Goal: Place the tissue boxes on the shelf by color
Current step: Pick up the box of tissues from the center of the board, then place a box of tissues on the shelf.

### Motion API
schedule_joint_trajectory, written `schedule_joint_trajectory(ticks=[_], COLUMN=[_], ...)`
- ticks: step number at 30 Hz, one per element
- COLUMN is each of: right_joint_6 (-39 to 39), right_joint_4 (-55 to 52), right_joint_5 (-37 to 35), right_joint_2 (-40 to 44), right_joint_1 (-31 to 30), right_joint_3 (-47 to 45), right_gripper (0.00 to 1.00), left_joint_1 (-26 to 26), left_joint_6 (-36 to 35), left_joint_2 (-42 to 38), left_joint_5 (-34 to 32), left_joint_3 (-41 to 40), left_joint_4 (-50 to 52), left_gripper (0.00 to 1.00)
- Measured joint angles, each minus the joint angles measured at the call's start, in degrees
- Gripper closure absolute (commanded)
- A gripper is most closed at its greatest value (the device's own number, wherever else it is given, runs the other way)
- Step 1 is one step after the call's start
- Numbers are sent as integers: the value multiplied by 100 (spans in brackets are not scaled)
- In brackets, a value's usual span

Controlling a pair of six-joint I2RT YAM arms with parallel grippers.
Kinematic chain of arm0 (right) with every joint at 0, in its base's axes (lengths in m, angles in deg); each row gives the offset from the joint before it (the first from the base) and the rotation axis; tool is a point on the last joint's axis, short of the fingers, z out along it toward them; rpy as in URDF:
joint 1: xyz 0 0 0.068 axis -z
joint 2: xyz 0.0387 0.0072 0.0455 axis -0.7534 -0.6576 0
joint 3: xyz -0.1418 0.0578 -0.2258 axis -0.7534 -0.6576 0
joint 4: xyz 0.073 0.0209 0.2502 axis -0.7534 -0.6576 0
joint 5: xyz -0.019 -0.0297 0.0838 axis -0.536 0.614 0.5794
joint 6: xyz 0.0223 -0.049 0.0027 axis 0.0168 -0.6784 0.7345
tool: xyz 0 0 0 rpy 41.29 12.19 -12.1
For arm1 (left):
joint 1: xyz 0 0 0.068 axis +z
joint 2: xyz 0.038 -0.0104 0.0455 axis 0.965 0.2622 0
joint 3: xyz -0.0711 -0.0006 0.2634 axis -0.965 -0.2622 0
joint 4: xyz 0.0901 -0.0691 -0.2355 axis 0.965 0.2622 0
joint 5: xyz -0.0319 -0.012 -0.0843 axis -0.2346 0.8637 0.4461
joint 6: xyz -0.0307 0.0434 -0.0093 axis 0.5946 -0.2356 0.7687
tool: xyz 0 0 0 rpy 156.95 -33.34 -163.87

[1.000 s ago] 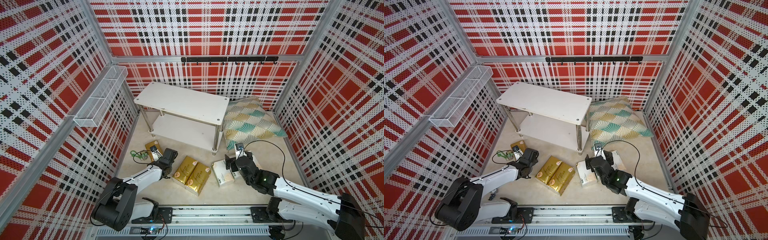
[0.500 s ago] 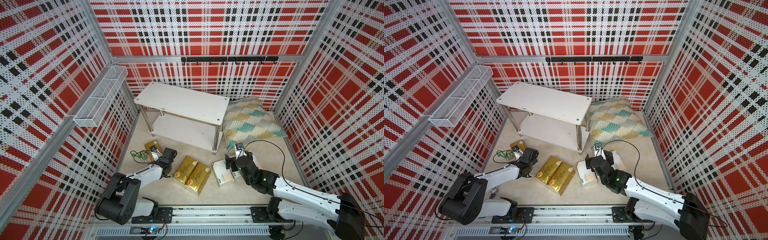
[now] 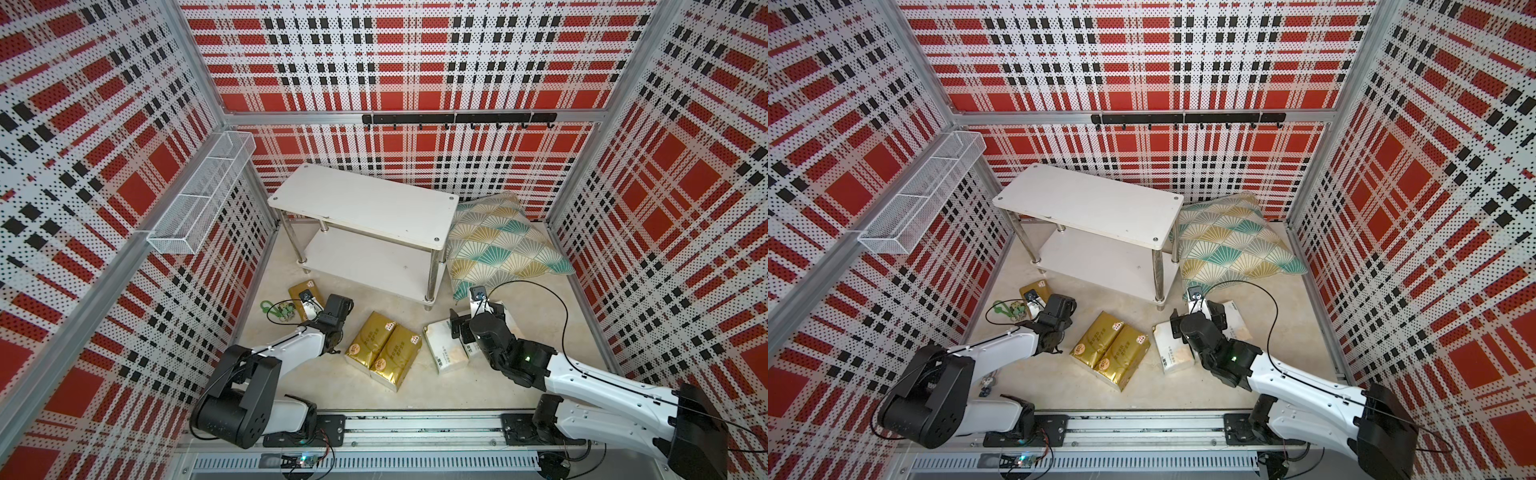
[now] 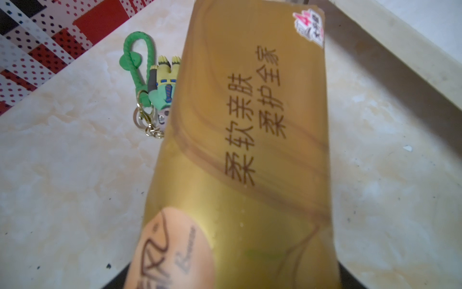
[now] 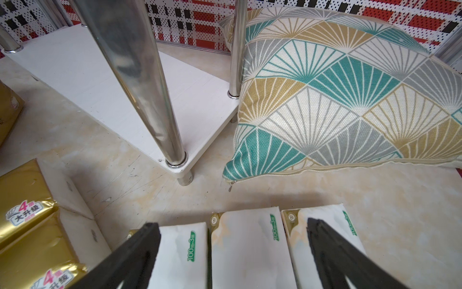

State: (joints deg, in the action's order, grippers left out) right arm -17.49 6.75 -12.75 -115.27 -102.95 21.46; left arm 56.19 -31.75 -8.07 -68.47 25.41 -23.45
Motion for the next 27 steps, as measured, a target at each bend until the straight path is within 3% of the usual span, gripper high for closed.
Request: schedule_joint_trajectory(ticks=[7,17,27], right_joint_6=[2,2,0], right_joint_4=[0,2,7], right_joint_5=[-26,-26,-33], right_joint_2=[94,94,166], right_joint_1=[0,0,-2], right_joint_3=[-76,-76,-79], right_gripper=[0,0,0], left_joint_1=[-173,-358,-380], left_joint_6=[15,-37,-765], left_joint_2=[-107,-866,-905], left_joint_5=[-61,-50,485], left_joint_3=[90,398,1346], left_joint_4=[417,1069,1429], left_gripper=[29,31,31])
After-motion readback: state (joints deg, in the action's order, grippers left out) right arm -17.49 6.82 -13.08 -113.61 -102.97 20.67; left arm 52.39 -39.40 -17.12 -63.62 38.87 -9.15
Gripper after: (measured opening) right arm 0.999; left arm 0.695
